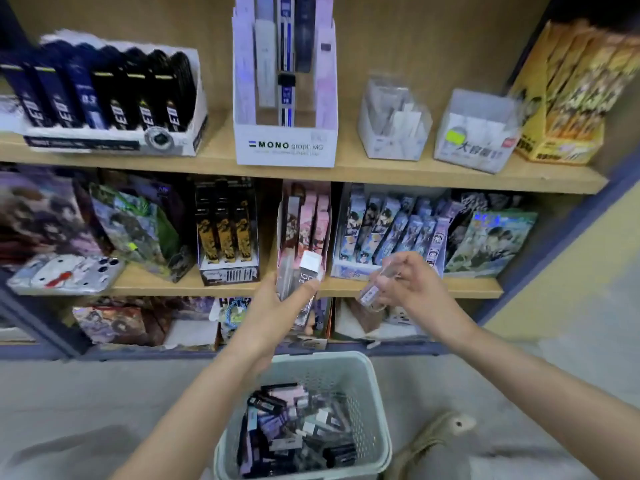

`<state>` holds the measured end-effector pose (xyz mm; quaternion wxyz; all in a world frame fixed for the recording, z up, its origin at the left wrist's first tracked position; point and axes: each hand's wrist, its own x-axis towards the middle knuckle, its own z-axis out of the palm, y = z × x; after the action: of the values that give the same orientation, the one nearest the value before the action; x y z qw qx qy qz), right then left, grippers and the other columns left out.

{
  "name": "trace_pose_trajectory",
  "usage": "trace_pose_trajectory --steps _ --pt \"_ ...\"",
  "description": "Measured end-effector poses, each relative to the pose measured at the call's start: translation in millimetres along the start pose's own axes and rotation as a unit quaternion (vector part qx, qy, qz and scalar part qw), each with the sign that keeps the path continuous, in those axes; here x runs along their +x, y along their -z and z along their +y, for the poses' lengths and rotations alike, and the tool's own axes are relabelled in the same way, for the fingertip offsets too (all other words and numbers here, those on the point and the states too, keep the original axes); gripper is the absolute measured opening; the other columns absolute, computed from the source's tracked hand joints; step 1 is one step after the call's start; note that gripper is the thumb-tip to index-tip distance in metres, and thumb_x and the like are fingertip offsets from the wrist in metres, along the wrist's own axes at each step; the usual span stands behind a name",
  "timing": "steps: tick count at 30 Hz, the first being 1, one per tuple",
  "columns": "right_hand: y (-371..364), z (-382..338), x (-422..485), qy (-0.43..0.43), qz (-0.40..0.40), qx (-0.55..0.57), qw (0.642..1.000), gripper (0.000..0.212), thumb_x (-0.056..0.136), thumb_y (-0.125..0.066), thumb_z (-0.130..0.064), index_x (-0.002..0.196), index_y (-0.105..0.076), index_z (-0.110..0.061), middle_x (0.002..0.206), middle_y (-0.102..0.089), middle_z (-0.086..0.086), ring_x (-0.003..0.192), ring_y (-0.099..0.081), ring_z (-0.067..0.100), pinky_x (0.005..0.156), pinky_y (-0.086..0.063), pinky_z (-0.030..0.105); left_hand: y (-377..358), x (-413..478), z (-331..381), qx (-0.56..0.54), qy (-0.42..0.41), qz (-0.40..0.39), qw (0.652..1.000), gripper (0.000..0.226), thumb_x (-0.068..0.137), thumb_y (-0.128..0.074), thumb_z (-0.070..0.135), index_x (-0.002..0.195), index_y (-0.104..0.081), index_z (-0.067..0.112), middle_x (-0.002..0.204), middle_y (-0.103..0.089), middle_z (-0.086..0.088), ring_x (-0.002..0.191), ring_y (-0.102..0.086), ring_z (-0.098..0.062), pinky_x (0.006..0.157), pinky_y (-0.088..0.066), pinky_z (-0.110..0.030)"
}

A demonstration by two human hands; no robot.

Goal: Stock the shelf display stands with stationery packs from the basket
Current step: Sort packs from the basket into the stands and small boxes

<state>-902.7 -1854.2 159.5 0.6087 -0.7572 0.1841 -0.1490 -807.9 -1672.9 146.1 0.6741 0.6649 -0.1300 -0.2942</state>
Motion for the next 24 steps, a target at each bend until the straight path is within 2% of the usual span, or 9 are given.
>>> trace_pose_trajectory --steps 2,4,5,8,11,15,17,19,24 --pt "12 -31 11 0.057 0.033 -0.011 0.998 0.012 0.098 -0.044 -0.008 0.091 -0.046 -0.017 0.085 -0.063 -0.001 0.077 -0.065 0.005 0.074 -0.058 0.028 -2 4 18 0.007 -0.035 -0.015 0.999 0.045 0.078 -0.069 0.044 0.106 -0.051 0.013 0.074 -0.063 -0.003 0.059 -0.058 -0.019 0.078 -0.054 -0.044" --pt "22 -63 25 0.117 0.060 -0.028 0.991 0.013 0.100 -0.040 -0.012 0.091 -0.048 -0.019 0.083 -0.065 -0.005 0.080 -0.067 0.005 0.074 -0.058 0.026 -4 9 35 0.001 -0.055 -0.023 0.998 0.025 0.088 -0.063 0.029 0.101 -0.050 0.013 0.069 -0.063 -0.001 0.050 -0.054 -0.016 0.057 -0.053 -0.032" --pt "27 -78 32 0.145 0.073 -0.033 0.986 0.014 0.101 -0.040 -0.013 0.092 -0.049 -0.019 0.086 -0.065 -0.005 0.084 -0.068 0.009 0.075 -0.058 0.026 -6 13 43 0.000 -0.067 -0.025 0.997 0.029 0.087 -0.065 0.032 0.103 -0.050 0.013 0.075 -0.064 -0.006 0.054 -0.057 -0.021 0.057 -0.053 -0.032" --pt "37 -117 59 0.226 0.137 -0.061 0.963 0.013 0.101 -0.041 -0.013 0.093 -0.049 -0.020 0.085 -0.059 -0.010 0.083 -0.065 0.003 0.077 -0.057 0.026 -14 20 65 0.012 -0.095 -0.027 0.995 0.075 0.070 -0.073 0.056 0.123 -0.045 0.011 0.113 -0.059 -0.026 0.096 -0.060 -0.047 0.084 -0.052 -0.053" --pt "44 -144 87 0.286 0.210 -0.121 0.927 0.007 0.099 -0.043 -0.011 0.098 -0.049 -0.013 0.088 -0.053 -0.011 0.080 -0.061 0.001 0.074 -0.055 0.023 -19 31 75 -0.031 -0.130 -0.033 0.991 0.036 0.083 -0.068 0.038 0.103 -0.050 0.014 0.095 -0.065 -0.015 0.064 -0.057 -0.029 0.062 -0.052 -0.038" --pt "49 -153 122 0.291 0.248 -0.202 0.902 0.008 0.096 -0.046 -0.010 0.096 -0.051 -0.015 0.086 -0.053 -0.013 0.084 -0.059 0.011 0.082 -0.053 0.040 -23 39 77 -0.019 -0.125 -0.032 0.991 0.062 0.067 -0.072 0.057 0.113 -0.052 0.020 0.105 -0.066 -0.005 0.073 -0.055 -0.020 0.083 -0.049 -0.049" --pt "50 -151 133 0.279 0.238 -0.227 0.902 0.009 0.096 -0.046 -0.008 0.097 -0.052 -0.015 0.084 -0.053 -0.013 0.083 -0.059 0.014 0.083 -0.052 0.044 -24 41 75 -0.030 -0.126 -0.035 0.991 0.042 0.077 -0.070 0.047 0.106 -0.053 0.023 0.100 -0.067 -0.004 0.063 -0.056 -0.017 0.078 -0.049 -0.044" --pt "50 -149 139 0.276 0.231 -0.235 0.903 0.010 0.096 -0.046 -0.007 0.097 -0.053 -0.014 0.083 -0.054 -0.014 0.077 -0.059 0.005 0.083 -0.052 0.043 -25 43 75 -0.040 -0.123 -0.033 0.991 0.028 0.084 -0.067 0.036 0.103 -0.053 0.022 0.093 -0.068 -0.002 0.057 -0.054 -0.017 0.068 -0.050 -0.037" --pt "53 -151 145 0.289 0.225 -0.228 0.902 0.011 0.097 -0.046 -0.007 0.098 -0.053 -0.014 0.085 -0.054 -0.015 0.073 -0.056 -0.005 0.082 -0.054 0.036 -23 40 80 -0.071 -0.118 -0.036 0.990 0.021 0.089 -0.063 0.025 0.103 -0.052 0.014 0.082 -0.066 -0.001 0.050 -0.051 -0.015 0.053 -0.051 -0.028"
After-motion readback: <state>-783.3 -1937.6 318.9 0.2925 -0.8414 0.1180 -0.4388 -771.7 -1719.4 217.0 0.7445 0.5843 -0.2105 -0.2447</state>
